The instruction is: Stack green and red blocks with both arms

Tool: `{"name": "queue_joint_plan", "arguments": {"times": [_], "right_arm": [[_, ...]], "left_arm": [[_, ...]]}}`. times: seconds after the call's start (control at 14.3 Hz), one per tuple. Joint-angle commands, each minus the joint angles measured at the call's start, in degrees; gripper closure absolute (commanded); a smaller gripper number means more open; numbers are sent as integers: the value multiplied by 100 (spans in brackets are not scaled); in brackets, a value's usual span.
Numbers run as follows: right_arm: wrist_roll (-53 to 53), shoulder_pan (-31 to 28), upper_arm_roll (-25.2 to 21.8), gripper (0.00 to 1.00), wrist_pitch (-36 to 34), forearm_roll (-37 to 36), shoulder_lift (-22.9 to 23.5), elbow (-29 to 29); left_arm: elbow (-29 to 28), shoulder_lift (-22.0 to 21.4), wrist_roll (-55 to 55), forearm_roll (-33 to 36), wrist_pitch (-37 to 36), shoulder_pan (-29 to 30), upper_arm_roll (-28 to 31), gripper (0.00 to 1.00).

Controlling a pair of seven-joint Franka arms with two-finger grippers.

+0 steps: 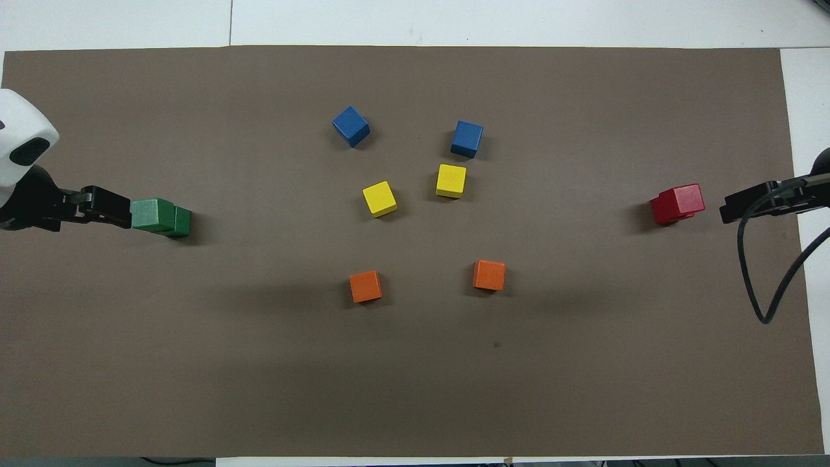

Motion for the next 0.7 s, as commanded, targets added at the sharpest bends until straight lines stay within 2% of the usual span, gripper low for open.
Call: {"name": "queue_joint_plan", "arguments": {"times": [0.0, 0.35, 0.63], "right_arm": [[252, 262, -94, 0, -3, -220, 9, 62], [271, 289, -112, 0, -3, -212, -52, 18], [280, 227, -95, 0, -12, -203, -53, -8]], "left_arm": [[254, -11, -71, -58, -305, -82, 66, 0], [219, -20, -71, -58, 108, -99, 58, 0], [237, -2, -53, -163, 152, -99, 49, 0]]}}
